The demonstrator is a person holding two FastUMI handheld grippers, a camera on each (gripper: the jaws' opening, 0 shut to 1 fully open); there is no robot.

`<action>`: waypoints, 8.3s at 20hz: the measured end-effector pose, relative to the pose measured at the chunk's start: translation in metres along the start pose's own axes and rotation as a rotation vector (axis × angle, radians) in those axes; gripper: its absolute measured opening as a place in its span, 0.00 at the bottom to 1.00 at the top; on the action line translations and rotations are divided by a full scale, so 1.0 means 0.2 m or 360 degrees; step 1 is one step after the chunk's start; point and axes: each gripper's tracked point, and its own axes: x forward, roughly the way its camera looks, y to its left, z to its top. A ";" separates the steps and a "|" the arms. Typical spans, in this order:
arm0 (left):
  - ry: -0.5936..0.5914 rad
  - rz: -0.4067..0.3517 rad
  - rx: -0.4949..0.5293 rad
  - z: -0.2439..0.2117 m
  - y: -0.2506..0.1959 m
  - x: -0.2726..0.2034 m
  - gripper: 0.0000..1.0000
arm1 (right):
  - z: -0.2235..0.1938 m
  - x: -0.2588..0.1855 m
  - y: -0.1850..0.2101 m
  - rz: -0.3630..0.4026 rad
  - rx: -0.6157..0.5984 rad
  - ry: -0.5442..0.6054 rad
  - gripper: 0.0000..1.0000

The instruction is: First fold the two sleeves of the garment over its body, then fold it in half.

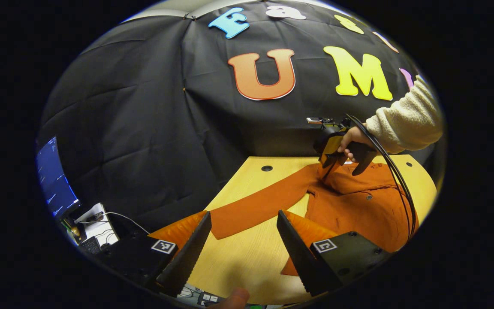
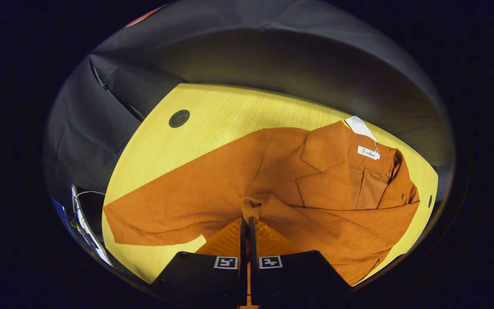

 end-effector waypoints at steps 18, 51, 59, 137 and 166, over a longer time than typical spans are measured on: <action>0.0163 0.0190 -0.0130 -0.11 0.23 0.34 0.99 | -0.05 -1.02 -0.37 0.0128 0.0016 -0.0458 0.61; 0.1319 0.0339 -0.0772 -0.68 0.30 0.96 1.00 | -1.37 -1.65 -0.95 -0.0111 0.0345 -0.0579 0.61; 0.1606 0.0260 -0.0836 -0.70 0.32 0.99 0.99 | -1.37 -1.67 -1.04 -0.0113 0.0480 -0.0662 0.55; 0.1161 -0.1104 -0.0154 0.37 -2.49 0.59 0.99 | -2.05 -1.69 -2.18 -0.0380 0.0855 -0.0528 0.61; 0.1304 -0.0464 -0.0106 -0.76 -0.63 0.14 0.99 | -2.02 -1.08 -1.37 -0.0205 0.0431 -0.0194 0.61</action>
